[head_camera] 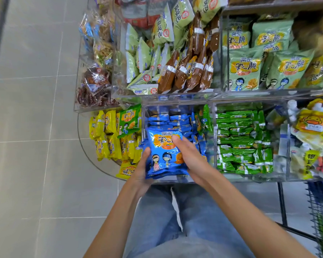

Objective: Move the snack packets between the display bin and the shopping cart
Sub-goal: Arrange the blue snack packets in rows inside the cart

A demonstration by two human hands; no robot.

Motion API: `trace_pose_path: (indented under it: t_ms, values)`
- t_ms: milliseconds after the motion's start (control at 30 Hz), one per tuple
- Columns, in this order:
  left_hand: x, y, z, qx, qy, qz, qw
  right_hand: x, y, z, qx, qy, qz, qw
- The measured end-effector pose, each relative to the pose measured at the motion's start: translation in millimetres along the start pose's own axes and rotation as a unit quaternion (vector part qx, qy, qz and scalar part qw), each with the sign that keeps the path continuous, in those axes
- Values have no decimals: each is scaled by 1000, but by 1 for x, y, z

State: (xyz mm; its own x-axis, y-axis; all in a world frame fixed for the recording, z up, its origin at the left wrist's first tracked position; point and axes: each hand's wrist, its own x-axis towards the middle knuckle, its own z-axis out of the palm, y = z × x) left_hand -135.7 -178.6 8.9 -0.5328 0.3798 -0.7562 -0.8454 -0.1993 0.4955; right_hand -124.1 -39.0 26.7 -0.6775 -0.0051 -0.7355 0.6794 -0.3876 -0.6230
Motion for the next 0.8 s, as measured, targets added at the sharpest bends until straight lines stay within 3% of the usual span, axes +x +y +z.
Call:
trace_pose_path:
  t_ms: [200,467,533,600,633,700,800]
  values:
    - [5,5,1,-45,-44,-15,998,-4,-7,2,-63,-31,-44,997]
    - [15,10,13,-97,-93,44,990,-1,-26,-11,-21,-10,-102,995]
    - [20,11,11,-92,-90,40,991,4,-27,-18,-23,22,-132,991]
    - [27,12,6,-73,-56,27,995,18,-23,-31,-28,130,-157,979]
    - [29,11,3,-80,-35,5,996,28,-19,-39,-79,206,-174,960]
    - [31,10,-4,-85,8,-9,996,51,-13,-56,-292,324,-181,881]
    - [33,13,-10,-61,-52,41,996,82,-3,-73,-564,337,-140,740]
